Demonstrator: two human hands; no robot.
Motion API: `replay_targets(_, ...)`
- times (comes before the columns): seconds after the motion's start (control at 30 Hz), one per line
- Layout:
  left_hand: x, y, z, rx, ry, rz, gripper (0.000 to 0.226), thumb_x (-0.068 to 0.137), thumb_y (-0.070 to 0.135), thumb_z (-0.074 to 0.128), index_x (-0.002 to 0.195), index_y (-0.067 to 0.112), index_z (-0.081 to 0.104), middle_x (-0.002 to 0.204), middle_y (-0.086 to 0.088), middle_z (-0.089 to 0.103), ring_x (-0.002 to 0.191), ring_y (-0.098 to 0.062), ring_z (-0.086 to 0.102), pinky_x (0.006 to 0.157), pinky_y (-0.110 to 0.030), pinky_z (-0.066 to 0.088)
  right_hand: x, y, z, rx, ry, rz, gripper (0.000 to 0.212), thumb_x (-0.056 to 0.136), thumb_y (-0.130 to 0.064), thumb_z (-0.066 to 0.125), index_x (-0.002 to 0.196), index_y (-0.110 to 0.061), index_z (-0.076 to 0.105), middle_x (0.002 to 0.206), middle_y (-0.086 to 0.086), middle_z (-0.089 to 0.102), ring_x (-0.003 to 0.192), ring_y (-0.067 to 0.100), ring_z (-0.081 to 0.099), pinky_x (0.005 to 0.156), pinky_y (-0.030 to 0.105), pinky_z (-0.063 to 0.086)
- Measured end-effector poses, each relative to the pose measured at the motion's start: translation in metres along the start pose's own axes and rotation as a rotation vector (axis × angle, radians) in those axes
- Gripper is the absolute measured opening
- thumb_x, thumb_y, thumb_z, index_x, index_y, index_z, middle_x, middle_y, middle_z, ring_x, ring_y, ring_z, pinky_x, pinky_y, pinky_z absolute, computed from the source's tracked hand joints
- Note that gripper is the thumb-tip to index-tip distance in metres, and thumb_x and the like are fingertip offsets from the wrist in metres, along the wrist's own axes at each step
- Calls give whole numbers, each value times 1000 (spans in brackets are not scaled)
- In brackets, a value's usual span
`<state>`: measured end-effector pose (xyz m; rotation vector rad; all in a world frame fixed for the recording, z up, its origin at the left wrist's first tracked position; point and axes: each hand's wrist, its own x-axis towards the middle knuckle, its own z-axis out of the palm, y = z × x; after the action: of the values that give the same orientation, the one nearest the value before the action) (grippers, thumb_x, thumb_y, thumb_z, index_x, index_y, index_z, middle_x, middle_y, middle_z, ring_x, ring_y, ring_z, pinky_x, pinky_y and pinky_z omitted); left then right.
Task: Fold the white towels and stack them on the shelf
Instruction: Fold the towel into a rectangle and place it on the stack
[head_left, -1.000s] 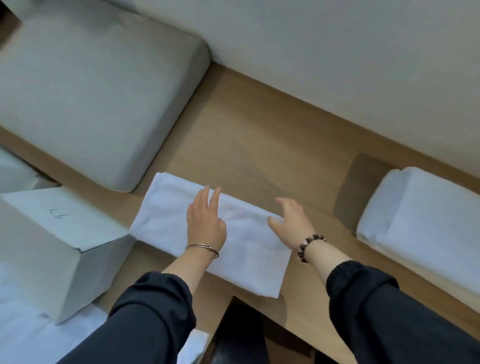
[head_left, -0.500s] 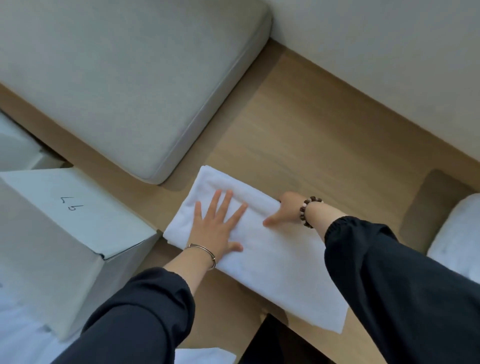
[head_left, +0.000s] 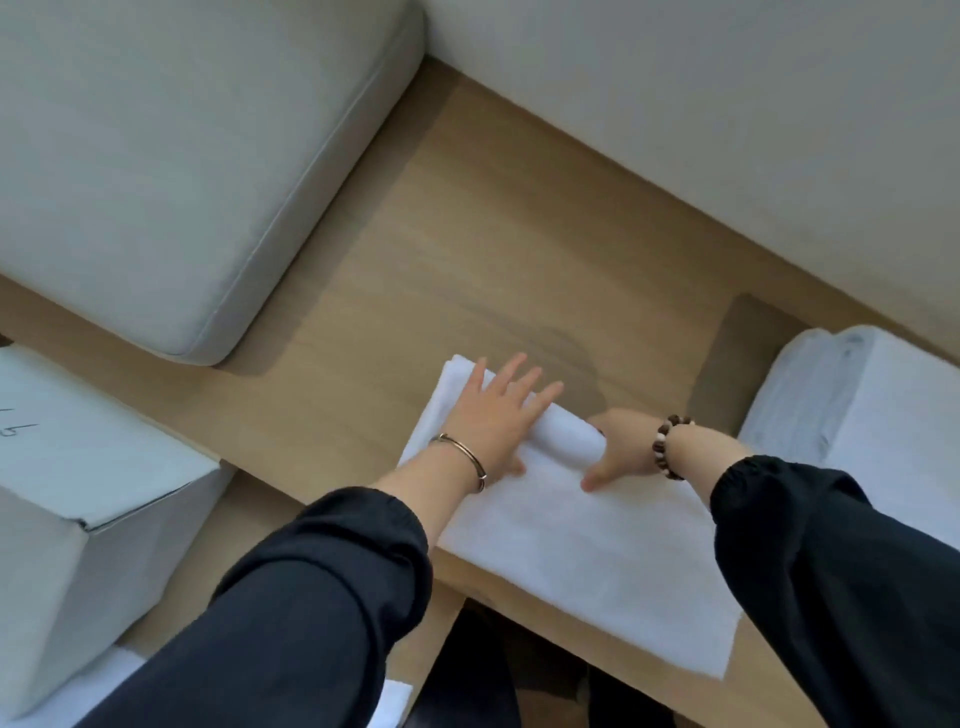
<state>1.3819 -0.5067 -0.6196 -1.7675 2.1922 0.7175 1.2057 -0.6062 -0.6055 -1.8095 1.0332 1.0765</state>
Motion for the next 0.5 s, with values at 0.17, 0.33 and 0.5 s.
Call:
replay_targets(0.17, 59, 30, -17, -63, -563, 51, 73, 58, 43, 84, 120, 24, 50, 113, 3, 61, 101, -25, 60, 84, -36, 50, -14, 52, 30, -48, 32, -34, 44, 67, -41, 81, 98, -25, 56, 98, -4, 61, 88, 19, 57, 71, 27, 43)
replay_targets(0.33, 71, 59, -7, -87, -700, -8, 59, 56, 48, 81, 106, 24, 61, 99, 5, 66, 89, -24, 65, 81, -41, 55, -27, 112, 54, -37, -46, 64, 54, 65, -53, 80, 99, -24, 47, 100, -5, 54, 90, 18, 54, 75, 29, 44)
replay_targets(0.5, 70, 75, -2, -185, -733, -52, 38, 60, 38, 76, 93, 24, 63, 93, 3, 66, 85, -22, 65, 70, -31, 54, -49, 143, 66, -8, -153, 78, 52, 70, -40, 80, 109, -15, 59, 108, 1, 61, 94, 20, 60, 80, 31, 51)
